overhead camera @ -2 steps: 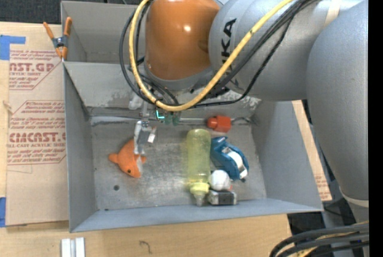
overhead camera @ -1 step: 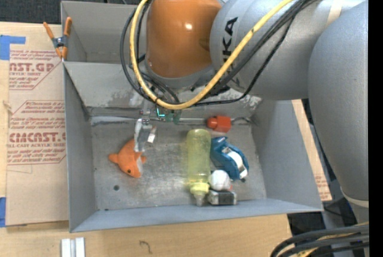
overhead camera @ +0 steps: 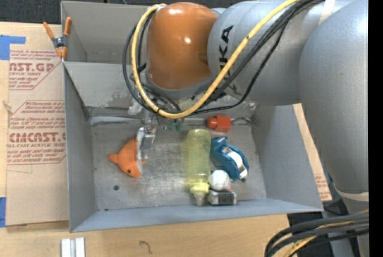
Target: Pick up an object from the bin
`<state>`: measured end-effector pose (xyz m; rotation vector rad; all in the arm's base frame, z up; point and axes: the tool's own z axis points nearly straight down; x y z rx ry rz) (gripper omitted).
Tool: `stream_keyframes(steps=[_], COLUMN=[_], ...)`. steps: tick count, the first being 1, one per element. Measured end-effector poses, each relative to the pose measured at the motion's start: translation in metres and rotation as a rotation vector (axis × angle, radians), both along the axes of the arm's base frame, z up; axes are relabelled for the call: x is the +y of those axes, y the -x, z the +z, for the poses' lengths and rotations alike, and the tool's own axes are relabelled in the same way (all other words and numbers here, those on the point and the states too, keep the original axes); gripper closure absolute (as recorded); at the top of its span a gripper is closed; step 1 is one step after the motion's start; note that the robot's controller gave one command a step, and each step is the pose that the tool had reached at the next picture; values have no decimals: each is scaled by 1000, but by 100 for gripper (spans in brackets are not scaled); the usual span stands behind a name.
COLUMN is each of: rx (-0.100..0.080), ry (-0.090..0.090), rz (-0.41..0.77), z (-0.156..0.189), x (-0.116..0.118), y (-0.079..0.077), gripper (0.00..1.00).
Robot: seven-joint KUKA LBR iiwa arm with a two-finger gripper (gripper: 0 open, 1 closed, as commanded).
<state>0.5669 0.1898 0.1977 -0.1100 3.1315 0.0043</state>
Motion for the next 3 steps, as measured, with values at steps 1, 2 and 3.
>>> stream_keyframes(steps=[1, 2, 3], rx=[2, -28, -28], ry=[2, -6, -6], rz=[105, 362, 362], z=[-67, -117, -117], x=[-12, -11, -11], y=[3, -8, -8], gripper=[0, 100, 100])
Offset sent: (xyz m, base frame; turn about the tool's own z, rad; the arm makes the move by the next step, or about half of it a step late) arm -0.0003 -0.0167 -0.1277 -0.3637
